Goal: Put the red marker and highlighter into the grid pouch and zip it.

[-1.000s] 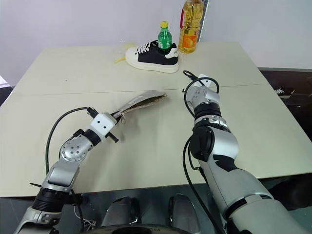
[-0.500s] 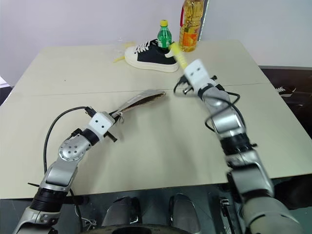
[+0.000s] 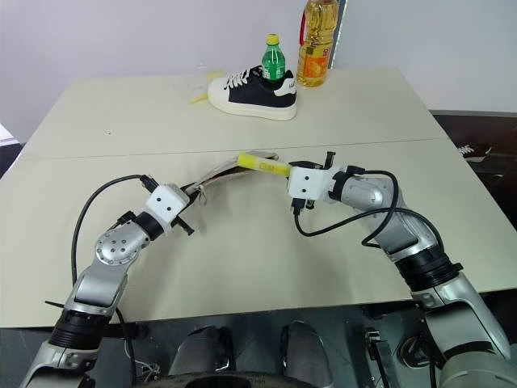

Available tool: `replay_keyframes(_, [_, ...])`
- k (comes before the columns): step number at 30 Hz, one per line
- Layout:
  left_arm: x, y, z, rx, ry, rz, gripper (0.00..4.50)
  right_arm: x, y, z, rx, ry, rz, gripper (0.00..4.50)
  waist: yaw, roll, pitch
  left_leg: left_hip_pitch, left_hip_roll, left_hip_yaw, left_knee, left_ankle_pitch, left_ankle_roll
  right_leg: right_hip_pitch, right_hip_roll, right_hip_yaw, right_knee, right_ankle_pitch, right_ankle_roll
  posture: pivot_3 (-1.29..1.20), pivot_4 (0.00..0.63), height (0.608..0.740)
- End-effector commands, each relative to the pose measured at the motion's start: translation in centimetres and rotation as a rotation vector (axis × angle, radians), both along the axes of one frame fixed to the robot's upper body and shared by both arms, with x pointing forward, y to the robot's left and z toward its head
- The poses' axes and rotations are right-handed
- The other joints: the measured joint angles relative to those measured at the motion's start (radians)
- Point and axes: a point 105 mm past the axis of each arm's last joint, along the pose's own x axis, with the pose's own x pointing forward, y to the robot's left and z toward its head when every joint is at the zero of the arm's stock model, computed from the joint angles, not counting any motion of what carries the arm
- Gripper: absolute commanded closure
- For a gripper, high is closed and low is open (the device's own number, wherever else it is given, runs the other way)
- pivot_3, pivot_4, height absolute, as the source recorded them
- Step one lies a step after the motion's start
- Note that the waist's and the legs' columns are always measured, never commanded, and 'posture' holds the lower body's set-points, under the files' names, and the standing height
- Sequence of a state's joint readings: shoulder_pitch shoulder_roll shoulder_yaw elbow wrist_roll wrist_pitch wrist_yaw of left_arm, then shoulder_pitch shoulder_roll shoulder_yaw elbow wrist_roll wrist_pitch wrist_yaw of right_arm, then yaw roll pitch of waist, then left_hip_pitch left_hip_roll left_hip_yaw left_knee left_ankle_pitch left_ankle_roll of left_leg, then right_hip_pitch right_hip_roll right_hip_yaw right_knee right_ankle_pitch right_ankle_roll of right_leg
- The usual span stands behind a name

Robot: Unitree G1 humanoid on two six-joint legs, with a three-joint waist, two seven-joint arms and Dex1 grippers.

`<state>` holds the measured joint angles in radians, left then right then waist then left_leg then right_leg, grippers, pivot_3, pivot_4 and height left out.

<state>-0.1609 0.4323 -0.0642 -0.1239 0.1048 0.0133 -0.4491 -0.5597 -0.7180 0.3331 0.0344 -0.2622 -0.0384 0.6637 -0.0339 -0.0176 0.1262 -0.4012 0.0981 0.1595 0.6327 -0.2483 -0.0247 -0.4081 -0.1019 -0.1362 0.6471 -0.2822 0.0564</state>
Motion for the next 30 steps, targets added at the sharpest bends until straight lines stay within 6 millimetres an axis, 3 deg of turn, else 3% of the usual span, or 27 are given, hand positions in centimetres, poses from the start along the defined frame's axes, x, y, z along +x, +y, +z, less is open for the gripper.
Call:
replay_keyframes(1, [-0.2,-0.2,1.5,-0.011,-0.056,-0.011,4.50,0.1,0.2,0.9,-0.034,-0.055,0.032,3.74,0.003,0.000,0.000,0.000,0.000,0.000,0.000,0.000,0.000,0.000,0.000,0.000,0.000,0.000,0.000,0.00,0.150,0.705])
replay_keyframes(18, [-0.7,-0.5,1.6,0.026,-0.069,-0.051,4.50,1.0,0.0,1.1,-0.110,-0.104,0.032,3.74,0.019,0.000,0.000,0.000,0.000,0.000,0.001,0.000,0.000,0.000,0.000,0.000,0.000,0.000,0.000,0.00,0.150,0.705])
replay_keyframes(21, [-1.0,-1.0,1.6,0.094,-0.086,-0.099,4.50,1.1,0.2,0.9,-0.214,-0.134,0.052,3.74,0.019,0.000,0.000,0.000,0.000,0.001,0.001,0.000,0.000,0.000,0.000,0.000,0.000,0.000,0.000,0.00,0.150,0.705])
replay_keyframes(30, [-1.5,-3.4,1.5,0.158,-0.105,-0.200,4.50,-1.0,4.8,1.1,-0.307,-0.171,0.205,3.74,0.020,0.000,0.000,0.000,0.000,0.001,0.001,0.000,0.000,0.000,0.000,0.000,0.001,0.000,0.000,0.00,0.150,0.705])
